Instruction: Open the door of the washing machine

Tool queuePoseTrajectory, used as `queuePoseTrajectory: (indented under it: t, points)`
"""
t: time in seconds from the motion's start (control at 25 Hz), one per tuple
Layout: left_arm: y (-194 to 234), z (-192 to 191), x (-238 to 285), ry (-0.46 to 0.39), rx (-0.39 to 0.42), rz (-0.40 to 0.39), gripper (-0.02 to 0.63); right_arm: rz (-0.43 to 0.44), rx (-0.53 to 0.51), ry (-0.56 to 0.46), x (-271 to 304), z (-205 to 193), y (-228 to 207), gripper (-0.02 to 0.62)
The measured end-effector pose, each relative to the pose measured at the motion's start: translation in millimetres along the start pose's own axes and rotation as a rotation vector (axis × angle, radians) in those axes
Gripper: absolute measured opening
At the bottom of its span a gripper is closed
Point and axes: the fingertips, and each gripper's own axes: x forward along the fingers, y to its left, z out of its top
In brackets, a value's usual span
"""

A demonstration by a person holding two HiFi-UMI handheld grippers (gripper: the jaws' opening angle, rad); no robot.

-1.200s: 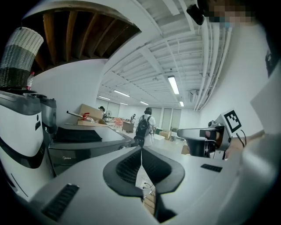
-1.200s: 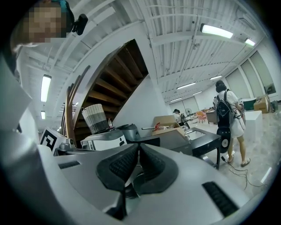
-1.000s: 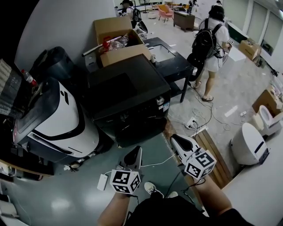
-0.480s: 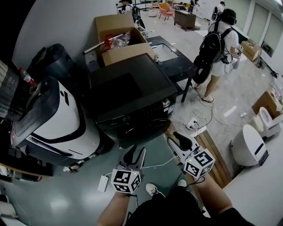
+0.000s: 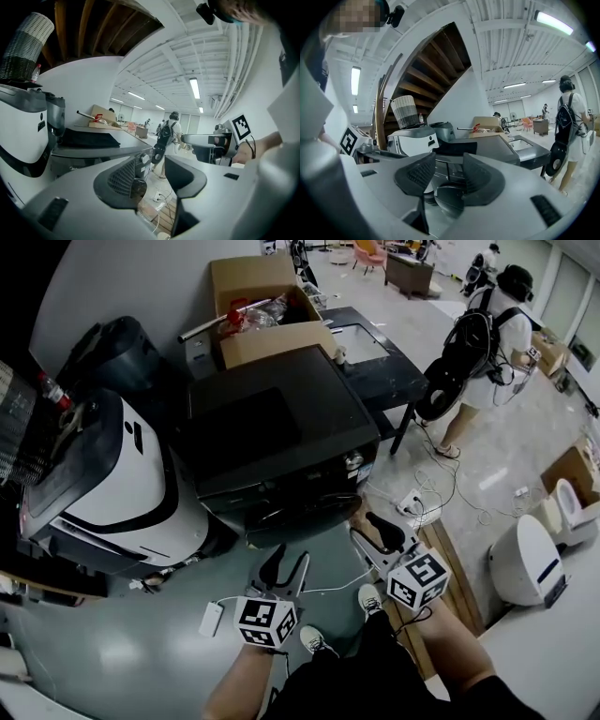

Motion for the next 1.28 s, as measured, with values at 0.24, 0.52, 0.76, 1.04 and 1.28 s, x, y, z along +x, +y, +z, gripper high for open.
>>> queuePoseTrajectory:
  t: [0.24,0.52,0.76,1.04,1.28]
  points:
    - [-4.3,-1.7,34.2,0.005,-0.027,0.083,0.201,0.075,-0.022,0.043,14.8,-6.4,-43.9,0.189]
    - [-9.8,-10.1,67.0,0.022,-0.057,0.166,0.202,0.166,-0.046,0.093,34.4,-21.9,-90.2,0.192]
    - [6.7,-22.9,92.8,0.03,-0.096,0.25,0.216,0.234,-0.062,0.156,67.3,-51.5,-119.6,0.198]
    - [19.3,-51.8,130.2,0.066,-0.137,0.323,0.222,0.302,-0.062,0.262,99.1,-103.0,-153.0,0.199]
    - [32.0,-78.2,151.2,0.084,-0.183,0.393,0.222,0.354,-0.053,0.342,125.8,-149.7,-173.3,0.199]
